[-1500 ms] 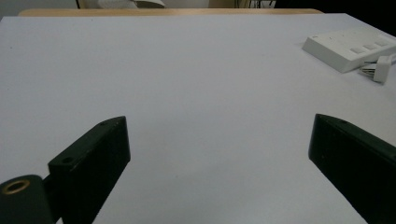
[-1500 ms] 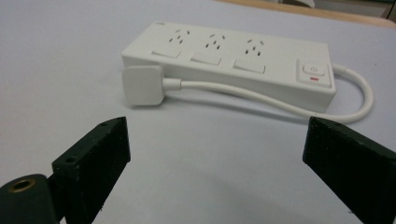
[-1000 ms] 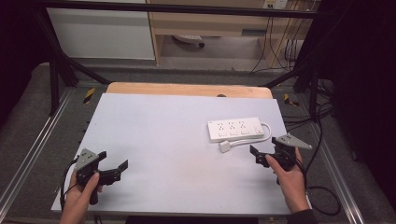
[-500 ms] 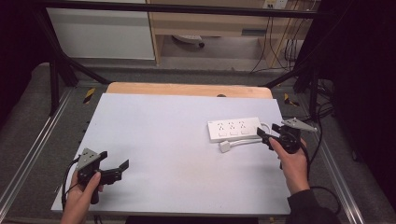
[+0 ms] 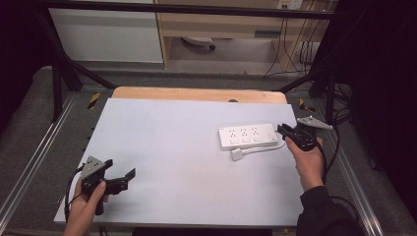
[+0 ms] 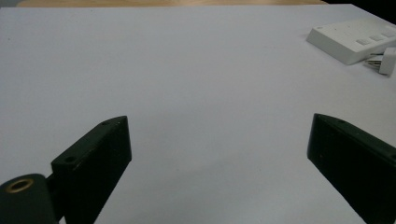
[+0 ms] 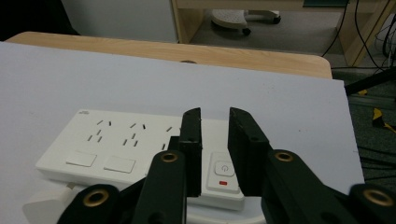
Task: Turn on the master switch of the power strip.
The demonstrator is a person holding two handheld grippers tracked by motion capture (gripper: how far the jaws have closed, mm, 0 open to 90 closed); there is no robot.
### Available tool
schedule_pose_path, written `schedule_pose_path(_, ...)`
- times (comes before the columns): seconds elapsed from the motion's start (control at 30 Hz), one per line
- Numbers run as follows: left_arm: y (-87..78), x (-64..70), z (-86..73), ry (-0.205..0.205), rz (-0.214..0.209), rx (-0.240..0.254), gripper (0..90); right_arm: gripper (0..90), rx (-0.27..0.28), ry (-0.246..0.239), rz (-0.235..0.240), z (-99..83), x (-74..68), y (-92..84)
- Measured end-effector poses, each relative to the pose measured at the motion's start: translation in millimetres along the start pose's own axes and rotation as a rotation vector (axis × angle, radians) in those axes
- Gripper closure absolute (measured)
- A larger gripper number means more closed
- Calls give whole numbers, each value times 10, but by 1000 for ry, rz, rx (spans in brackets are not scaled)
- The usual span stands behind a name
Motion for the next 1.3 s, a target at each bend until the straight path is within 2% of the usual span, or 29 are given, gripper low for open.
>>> schedule_pose_path(0.27,-5,-11,0,5,6,1,66,900,-31,-15,-12,-43,46,140)
schedule_pose_path(0.6,-8,-22,3,5,15,4,67,900,-96,-14,-21,-171,117,320)
schedule_pose_path(0.87,-12,-22,3,4,15,5,68,900,-136,-4,-18,-248,116,429)
schedule_pose_path(1.3,-14,-29,3,8,22,5,73,900,-175,-12,-22,-331,116,536)
Point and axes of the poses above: each handheld gripper's, and its own axes: y roughly forward along the jaws, z roughly out of its top, x roughly to its right, the point moved 7 cm from there along y, roughly forward along the jaws, and after that the axes turned 1 degree about -y, right-handed, at the moved point
